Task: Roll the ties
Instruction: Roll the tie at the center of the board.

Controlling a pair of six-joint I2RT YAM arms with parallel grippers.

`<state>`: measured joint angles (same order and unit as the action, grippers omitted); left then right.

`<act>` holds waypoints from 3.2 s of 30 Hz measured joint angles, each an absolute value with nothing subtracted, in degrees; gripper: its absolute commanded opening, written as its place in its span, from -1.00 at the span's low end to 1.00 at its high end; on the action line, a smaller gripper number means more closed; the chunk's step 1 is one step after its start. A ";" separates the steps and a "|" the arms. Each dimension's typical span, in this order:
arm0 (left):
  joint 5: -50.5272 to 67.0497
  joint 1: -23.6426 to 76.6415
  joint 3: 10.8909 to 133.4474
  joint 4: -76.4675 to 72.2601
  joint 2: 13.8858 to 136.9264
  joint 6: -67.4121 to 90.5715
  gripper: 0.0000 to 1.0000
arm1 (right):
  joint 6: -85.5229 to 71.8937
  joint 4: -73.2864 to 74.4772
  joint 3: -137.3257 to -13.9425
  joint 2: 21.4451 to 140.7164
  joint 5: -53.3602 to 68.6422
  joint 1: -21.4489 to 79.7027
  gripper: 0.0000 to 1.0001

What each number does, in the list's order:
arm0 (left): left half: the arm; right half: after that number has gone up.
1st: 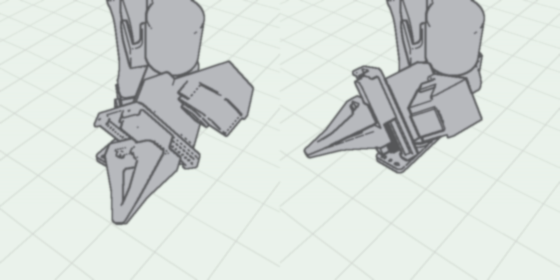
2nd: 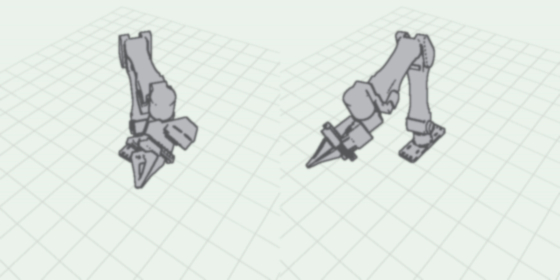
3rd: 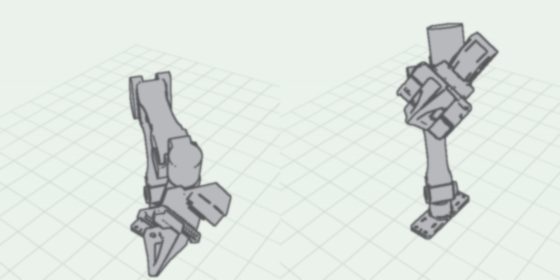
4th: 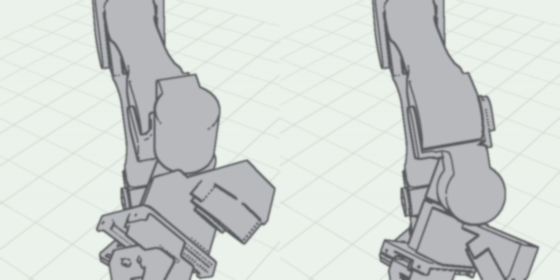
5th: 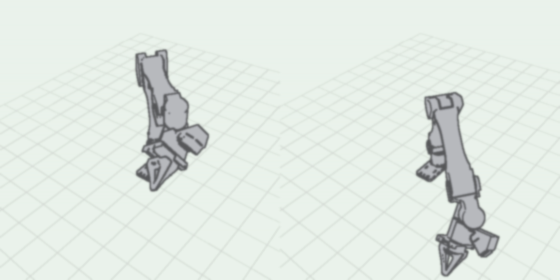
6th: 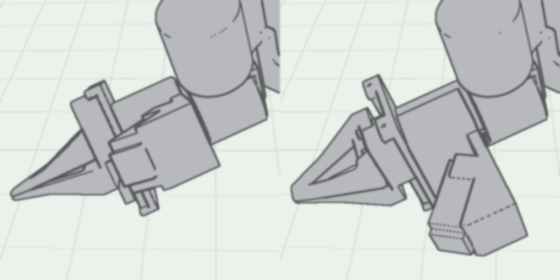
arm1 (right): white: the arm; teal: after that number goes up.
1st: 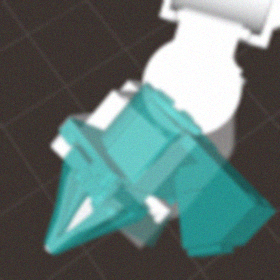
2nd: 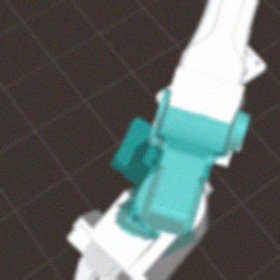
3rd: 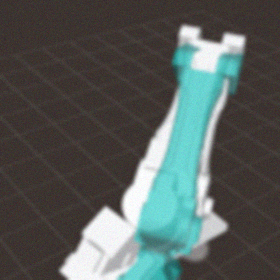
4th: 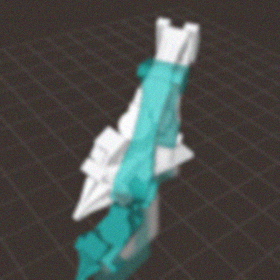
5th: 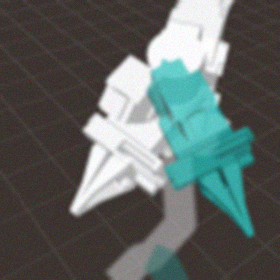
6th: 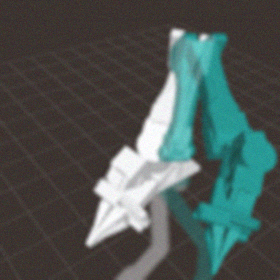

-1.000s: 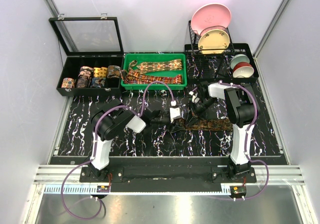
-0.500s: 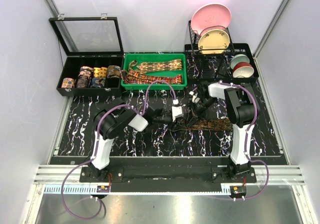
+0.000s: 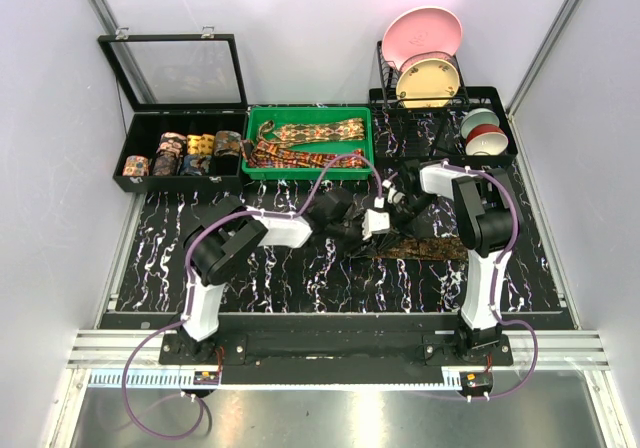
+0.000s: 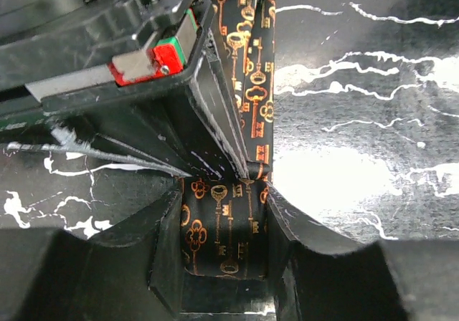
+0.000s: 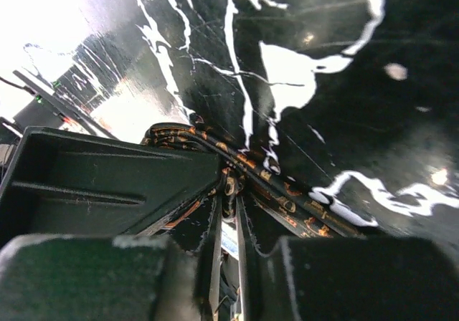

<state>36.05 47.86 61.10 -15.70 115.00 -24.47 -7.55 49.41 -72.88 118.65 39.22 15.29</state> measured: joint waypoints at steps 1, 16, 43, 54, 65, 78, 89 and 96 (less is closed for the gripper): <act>35.53 48.03 62.26 -13.63 115.24 -25.19 -1.00 | -7.55 49.32 -72.86 118.50 39.03 15.18 -0.60; 29.67 49.45 72.73 -0.71 118.69 -31.88 -1.00 | -4.71 47.88 -70.63 115.24 41.23 8.40 -0.36; 28.14 50.11 82.52 14.44 121.62 -34.68 -1.00 | -2.72 42.11 -64.51 108.68 52.77 7.16 -0.51; 27.73 50.24 82.81 15.44 121.58 -34.65 -1.00 | -2.72 40.36 -64.45 111.04 50.06 7.73 0.04; 27.77 50.26 82.61 15.62 121.34 -34.68 -1.00 | -3.27 39.90 -64.66 111.04 48.93 8.25 -0.68; 28.08 49.95 79.70 14.24 119.46 -34.70 -0.38 | -4.34 40.56 -65.73 111.07 48.51 10.50 -1.00; 32.84 48.66 75.64 9.39 117.78 -33.89 0.37 | -5.28 43.22 -66.00 112.71 46.98 9.91 -1.00; 36.64 47.88 68.25 -0.67 115.31 -29.56 0.86 | -5.30 46.26 -67.46 113.54 44.38 9.61 -1.00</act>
